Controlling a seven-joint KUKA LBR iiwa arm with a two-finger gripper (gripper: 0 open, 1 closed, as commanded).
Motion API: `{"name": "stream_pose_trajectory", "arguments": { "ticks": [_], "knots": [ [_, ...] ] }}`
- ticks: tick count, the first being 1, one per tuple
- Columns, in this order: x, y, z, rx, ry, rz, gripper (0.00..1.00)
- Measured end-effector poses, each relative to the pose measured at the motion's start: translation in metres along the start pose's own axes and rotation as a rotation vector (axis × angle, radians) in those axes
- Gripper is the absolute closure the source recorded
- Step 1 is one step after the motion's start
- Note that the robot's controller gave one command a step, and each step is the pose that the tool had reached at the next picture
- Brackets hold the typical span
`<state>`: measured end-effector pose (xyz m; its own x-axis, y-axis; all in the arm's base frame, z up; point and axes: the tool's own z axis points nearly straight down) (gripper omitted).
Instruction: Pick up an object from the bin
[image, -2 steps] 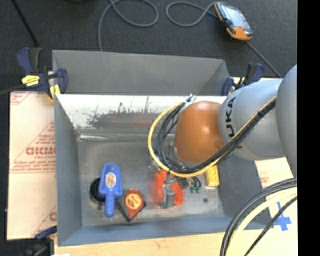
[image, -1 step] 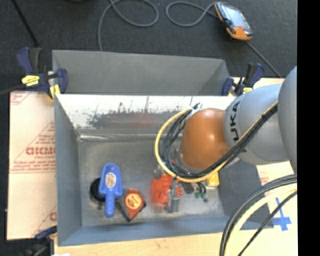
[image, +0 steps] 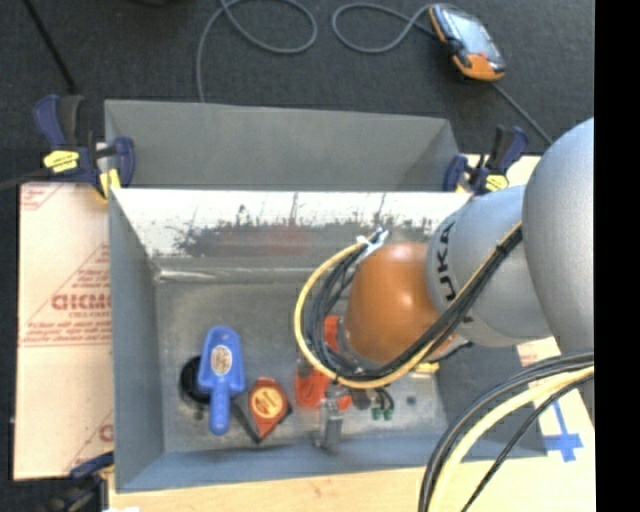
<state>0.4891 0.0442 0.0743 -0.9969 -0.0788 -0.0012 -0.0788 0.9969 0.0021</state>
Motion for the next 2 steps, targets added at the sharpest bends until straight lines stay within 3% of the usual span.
{"name": "stream_pose_trajectory", "arguments": {
  "ticks": [1, 2],
  "knots": [
    [-0.007, -0.024, 0.003, 0.002, -0.002, -0.079, 0.0],
    [-0.037, -0.036, 0.001, 0.001, -0.006, 0.142, 1.0]
  ]
}}
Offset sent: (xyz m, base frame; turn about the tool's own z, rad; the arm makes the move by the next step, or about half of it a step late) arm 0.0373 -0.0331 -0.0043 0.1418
